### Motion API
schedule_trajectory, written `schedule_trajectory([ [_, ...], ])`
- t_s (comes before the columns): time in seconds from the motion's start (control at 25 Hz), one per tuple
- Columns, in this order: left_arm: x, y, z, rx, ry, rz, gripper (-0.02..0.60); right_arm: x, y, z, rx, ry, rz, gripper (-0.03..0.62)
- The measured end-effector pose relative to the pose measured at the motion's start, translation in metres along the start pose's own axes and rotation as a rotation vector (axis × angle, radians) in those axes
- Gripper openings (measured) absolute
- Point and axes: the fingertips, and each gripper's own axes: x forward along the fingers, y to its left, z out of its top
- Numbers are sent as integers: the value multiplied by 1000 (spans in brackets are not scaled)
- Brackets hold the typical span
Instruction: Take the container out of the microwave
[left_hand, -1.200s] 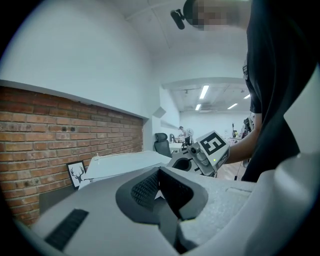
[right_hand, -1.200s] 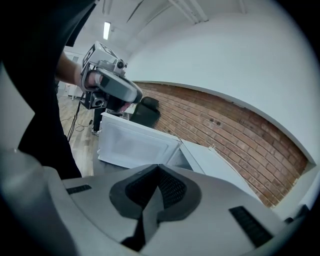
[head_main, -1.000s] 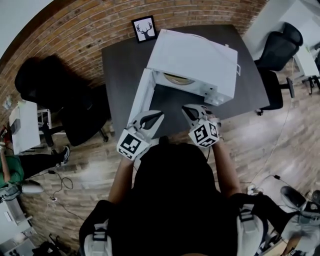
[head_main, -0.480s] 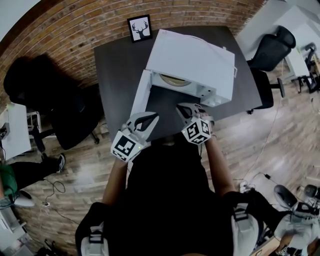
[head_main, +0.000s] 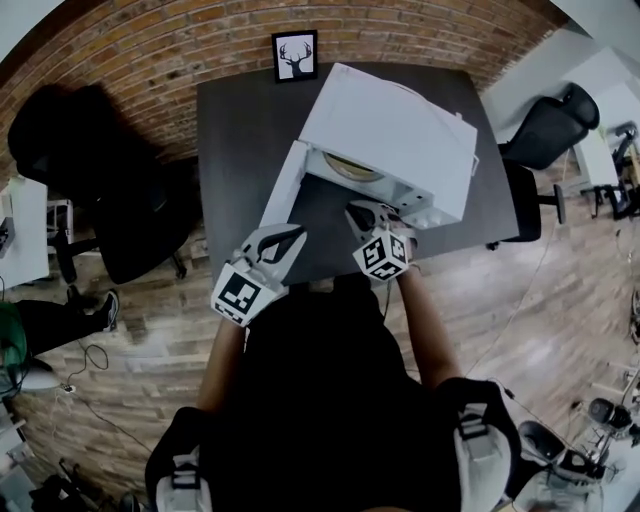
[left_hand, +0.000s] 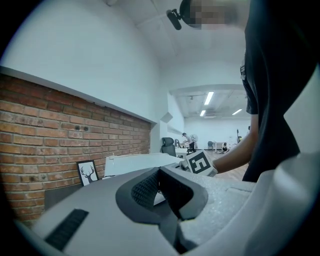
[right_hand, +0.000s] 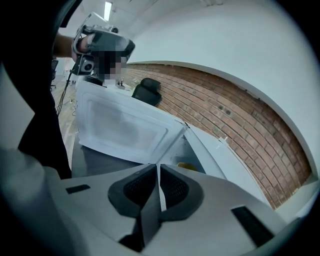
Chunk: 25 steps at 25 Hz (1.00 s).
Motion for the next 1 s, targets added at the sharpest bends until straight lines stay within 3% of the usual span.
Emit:
schedule_trajectory([
  [0.84, 13, 5, -6, -22, 94, 71, 2, 87, -45, -58, 13, 104, -104, 51],
  [1.0, 13, 5, -7, -26, 108, 69, 2, 101, -49, -64, 8, 127, -102, 83],
])
